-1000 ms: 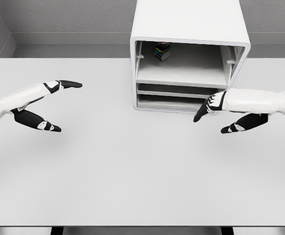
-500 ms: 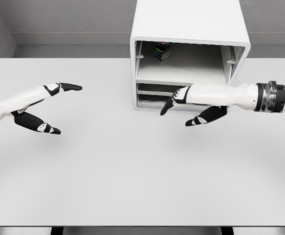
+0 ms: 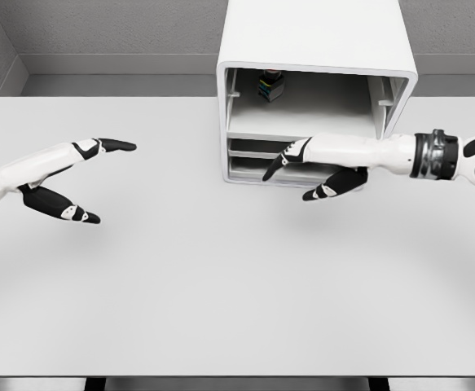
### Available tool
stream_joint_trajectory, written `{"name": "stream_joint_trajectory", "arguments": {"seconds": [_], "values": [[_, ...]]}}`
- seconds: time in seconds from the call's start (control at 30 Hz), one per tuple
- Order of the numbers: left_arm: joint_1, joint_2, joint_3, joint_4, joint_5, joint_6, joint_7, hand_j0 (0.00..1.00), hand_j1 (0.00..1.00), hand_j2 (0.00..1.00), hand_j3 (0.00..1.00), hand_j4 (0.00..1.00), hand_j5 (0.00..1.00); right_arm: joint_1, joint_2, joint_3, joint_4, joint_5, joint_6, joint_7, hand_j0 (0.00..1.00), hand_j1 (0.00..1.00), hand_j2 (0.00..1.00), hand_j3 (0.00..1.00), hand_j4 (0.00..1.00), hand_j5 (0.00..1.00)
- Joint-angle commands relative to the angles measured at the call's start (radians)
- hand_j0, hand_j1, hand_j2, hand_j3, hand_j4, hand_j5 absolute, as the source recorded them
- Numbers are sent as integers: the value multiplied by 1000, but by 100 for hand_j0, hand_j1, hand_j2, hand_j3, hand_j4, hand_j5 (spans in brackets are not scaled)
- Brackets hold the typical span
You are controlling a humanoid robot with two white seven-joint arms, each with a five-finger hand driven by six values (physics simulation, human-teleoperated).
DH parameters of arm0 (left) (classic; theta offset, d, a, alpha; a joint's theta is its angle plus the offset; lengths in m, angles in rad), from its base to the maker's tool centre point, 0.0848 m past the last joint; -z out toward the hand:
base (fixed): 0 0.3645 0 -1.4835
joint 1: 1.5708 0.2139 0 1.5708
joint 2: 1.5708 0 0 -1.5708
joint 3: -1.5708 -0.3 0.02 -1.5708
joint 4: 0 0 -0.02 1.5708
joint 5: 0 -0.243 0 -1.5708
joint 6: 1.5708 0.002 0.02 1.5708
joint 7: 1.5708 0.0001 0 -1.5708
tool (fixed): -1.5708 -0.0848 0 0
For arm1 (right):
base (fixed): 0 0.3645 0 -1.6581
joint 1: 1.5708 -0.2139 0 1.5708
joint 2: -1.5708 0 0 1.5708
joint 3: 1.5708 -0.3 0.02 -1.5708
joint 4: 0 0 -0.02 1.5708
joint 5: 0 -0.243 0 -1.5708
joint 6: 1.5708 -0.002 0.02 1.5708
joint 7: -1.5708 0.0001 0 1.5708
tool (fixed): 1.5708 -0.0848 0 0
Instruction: Slide open multi-storey tabletop storage cabinets and put open load switch and slide close multi-storey tabletop storage cabinets
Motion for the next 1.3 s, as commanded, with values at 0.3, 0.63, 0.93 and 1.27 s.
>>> {"name": "stream_joint_trajectory", "arguments": {"seconds": [0.3, 0.63, 0.93, 1.27], "values": [[0, 4, 1, 5, 9, 2, 0, 100, 100, 100, 100, 100, 100, -12, 66, 1, 102, -5, 3, 0, 76, 76, 76, 76, 76, 76], [0, 1, 1, 4, 10, 2, 0, 100, 100, 100, 100, 100, 100, -35, 110, 1, 180, -3, 3, 0, 76, 76, 76, 76, 76, 76], [0, 4, 12, 11, 7, 2, -1, 100, 100, 100, 100, 100, 100, 12, -152, 6, -208, -15, 3, 0, 68, 68, 68, 68, 68, 68], [3, -2, 31, 11, -25, 2, -1, 100, 100, 100, 100, 100, 100, 75, -430, 63, -240, -55, 3, 0, 100, 100, 100, 100, 100, 100]]}}
